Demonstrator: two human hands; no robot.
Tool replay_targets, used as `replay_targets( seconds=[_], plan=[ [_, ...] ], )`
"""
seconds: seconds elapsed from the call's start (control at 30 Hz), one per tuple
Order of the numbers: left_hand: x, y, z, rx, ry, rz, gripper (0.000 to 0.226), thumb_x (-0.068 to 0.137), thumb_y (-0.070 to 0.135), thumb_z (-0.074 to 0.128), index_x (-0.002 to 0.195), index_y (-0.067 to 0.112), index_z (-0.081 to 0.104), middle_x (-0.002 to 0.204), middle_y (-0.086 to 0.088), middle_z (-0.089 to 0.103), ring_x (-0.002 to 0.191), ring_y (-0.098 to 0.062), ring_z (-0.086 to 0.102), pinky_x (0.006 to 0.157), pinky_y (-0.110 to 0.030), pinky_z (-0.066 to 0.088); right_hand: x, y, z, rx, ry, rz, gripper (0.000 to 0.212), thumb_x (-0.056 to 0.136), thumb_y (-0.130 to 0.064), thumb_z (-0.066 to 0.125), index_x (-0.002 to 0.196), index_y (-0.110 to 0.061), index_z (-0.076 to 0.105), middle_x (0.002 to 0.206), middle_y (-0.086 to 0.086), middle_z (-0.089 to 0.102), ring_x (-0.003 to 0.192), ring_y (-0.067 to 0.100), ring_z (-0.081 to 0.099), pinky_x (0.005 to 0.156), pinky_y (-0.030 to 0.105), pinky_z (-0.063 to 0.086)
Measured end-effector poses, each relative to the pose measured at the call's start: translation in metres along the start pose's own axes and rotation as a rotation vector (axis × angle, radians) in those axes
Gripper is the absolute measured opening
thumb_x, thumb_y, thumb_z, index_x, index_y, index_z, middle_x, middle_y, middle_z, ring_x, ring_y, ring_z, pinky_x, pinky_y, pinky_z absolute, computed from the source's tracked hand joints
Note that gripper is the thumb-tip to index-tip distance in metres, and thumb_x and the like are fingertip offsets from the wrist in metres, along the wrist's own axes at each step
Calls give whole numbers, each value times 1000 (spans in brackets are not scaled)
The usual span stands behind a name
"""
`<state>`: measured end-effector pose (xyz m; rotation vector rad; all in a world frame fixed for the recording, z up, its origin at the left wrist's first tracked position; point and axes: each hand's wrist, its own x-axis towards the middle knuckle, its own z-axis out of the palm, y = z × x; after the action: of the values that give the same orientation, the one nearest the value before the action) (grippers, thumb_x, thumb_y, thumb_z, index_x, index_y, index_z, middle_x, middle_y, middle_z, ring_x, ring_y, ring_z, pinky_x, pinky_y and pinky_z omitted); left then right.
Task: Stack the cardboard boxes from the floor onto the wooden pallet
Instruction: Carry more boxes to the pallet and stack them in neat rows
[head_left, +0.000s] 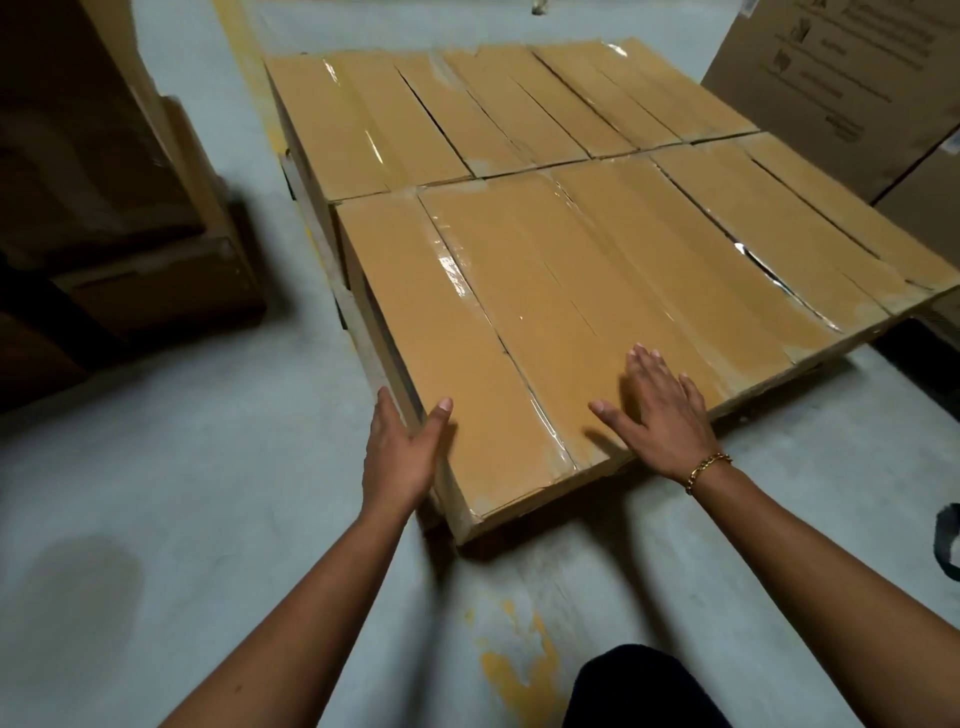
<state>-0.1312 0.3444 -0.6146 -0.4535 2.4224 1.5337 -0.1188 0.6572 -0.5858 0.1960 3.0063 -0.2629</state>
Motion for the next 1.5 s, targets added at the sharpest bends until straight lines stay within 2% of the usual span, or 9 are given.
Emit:
replay_targets(
  seconds=[0.37, 0.6, 0.77, 0.93, 1.03, 1.13, 1.23, 1.33, 1.5],
  plan=[
    [-95, 122, -157, 380, -4, 82, 98, 89, 82, 31, 166, 26, 9, 174, 2, 6, 160, -21, 4, 126, -52, 15, -28, -136, -156, 53, -124, -121, 127, 68, -99, -8, 164, -21, 16, 173, -5, 8, 159, 14, 4, 127, 45, 6],
    [-188, 244, -238, 483, 16, 102, 93, 91, 80, 29, 166, 27, 12, 174, 2, 7, 160, -21, 3, 127, -52, 12, -91, -191, -294, 52, -276, -203, 92, 93, -80, 19, 165, -23, 13, 173, -5, 5, 159, 14, 3, 127, 46, 3],
    [-265, 299, -304, 465, 89, 48, 88, 94, 75, 34, 165, 26, 19, 173, 0, 16, 160, -22, 11, 127, -50, 16, -132, -228, -376, 77, -354, -276, 85, 97, -76, 22, 165, -26, 13, 173, -5, 7, 159, 16, 7, 127, 46, 5],
    [-320, 317, -374, 447, 184, -20, 88, 93, 77, 34, 164, 25, 23, 171, -1, 21, 159, -22, 14, 125, -49, 18, -152, -274, -433, 121, -385, -347, 93, 91, -83, 16, 164, -27, 16, 172, -5, 13, 157, 15, 14, 126, 46, 12],
    [-340, 319, -422, 436, 231, -46, 87, 94, 75, 35, 164, 25, 23, 171, 0, 22, 159, -20, 15, 125, -45, 17, -157, -315, -454, 171, -394, -380, 88, 94, -80, 21, 164, -26, 17, 171, -5, 16, 157, 14, 16, 125, 45, 15],
    [-349, 315, -471, 407, 253, -65, 86, 94, 75, 36, 164, 26, 23, 171, 1, 23, 158, -20, 17, 127, -47, 19, -160, -367, -469, 236, -425, -397, 98, 86, -87, 16, 164, -27, 18, 170, -5, 19, 156, 17, 21, 125, 47, 19],
    [-343, 306, -523, 354, 273, -101, 84, 96, 74, 40, 163, 27, 25, 169, 0, 27, 156, -22, 24, 125, -51, 24, -159, -423, -476, 283, -460, -412, 86, 95, -77, 30, 164, -26, 19, 170, -2, 23, 154, 23, 26, 123, 51, 25],
    [-333, 300, -568, 289, 267, -99, 81, 96, 73, 41, 162, 27, 29, 168, -1, 30, 154, -23, 27, 124, -51, 26, -155, -472, -477, 336, -492, -409, 100, 84, -88, 23, 164, -27, 19, 169, -2, 24, 155, 23, 26, 122, 54, 28],
    [-304, 306, -621, 221, 257, -91, 73, 101, 64, 44, 161, 23, 34, 166, -2, 32, 152, -23, 30, 119, -42, 28, -144, -527, -481, 408, -518, -382, 81, 97, -71, 35, 163, -29, 18, 170, -2, 22, 155, 22, 24, 124, 53, 25]
  ],
)
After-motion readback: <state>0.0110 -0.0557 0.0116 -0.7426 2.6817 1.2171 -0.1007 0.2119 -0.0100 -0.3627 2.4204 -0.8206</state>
